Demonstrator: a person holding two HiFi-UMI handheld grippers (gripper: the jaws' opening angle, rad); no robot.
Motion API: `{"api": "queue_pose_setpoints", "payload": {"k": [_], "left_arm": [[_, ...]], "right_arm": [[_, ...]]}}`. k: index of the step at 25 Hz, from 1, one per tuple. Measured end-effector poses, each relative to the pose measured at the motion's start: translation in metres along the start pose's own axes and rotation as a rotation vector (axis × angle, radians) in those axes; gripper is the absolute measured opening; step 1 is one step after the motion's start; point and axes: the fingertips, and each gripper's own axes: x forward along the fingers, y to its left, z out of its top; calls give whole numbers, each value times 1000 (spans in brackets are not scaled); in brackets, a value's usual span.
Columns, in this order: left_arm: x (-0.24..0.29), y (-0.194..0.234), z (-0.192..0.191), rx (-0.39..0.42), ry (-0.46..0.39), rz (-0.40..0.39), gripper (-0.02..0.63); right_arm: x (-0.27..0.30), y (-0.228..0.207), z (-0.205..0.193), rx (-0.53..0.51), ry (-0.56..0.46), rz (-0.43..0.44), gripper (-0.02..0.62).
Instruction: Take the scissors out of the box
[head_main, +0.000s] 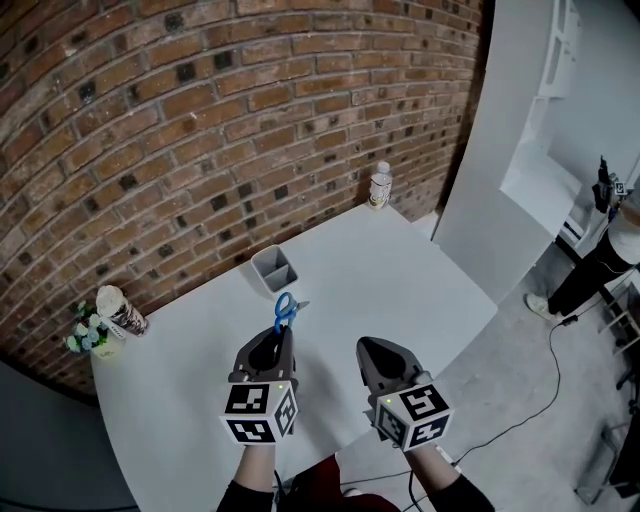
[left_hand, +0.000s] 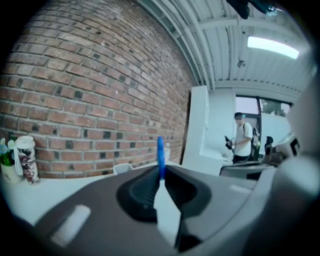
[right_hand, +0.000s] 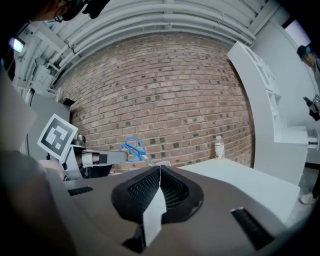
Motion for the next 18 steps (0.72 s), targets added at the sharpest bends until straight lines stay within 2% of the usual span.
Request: {"api": "queue_pose_setpoints", "payload": {"k": [18], "left_arm": [[-64,-63,-9,51,-17,-52,29]], "right_arm": [[-91,8,-11,6,-50,-48,9]]}}
